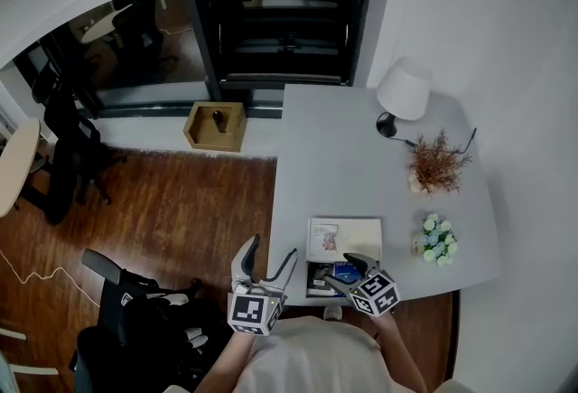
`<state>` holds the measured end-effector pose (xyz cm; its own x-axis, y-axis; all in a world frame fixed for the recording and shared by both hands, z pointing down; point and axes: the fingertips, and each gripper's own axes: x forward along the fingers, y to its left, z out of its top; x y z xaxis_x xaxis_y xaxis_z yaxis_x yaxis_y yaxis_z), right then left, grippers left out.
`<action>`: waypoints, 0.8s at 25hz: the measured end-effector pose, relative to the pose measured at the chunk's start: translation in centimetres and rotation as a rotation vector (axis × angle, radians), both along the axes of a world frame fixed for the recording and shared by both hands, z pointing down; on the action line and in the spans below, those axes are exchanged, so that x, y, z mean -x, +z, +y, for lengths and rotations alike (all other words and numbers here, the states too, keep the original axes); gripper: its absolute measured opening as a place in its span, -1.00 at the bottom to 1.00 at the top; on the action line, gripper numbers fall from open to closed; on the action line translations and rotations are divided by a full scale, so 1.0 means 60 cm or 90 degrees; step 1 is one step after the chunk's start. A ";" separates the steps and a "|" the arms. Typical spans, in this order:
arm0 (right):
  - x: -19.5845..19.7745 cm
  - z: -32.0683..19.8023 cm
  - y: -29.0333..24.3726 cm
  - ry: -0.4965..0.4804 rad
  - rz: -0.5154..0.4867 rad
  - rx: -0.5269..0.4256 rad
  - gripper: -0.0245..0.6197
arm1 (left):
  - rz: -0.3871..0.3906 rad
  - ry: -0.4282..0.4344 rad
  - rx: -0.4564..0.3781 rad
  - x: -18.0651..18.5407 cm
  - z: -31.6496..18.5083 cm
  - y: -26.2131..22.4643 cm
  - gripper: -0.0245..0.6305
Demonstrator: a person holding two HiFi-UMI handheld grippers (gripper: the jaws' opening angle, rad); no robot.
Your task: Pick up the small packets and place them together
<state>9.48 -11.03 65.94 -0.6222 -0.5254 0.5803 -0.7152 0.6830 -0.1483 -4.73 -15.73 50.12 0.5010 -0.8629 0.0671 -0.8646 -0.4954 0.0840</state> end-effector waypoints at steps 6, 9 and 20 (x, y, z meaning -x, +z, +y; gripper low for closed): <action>0.034 0.032 0.125 -0.156 0.184 0.077 0.09 | -0.005 -0.018 0.024 0.017 0.011 0.015 0.11; 0.045 0.030 0.164 -0.192 0.224 0.097 0.09 | -0.009 -0.021 0.026 0.021 0.015 0.016 0.11; 0.055 0.033 0.245 -0.290 0.382 0.110 -0.09 | -0.014 -0.042 0.026 0.037 0.024 0.017 0.11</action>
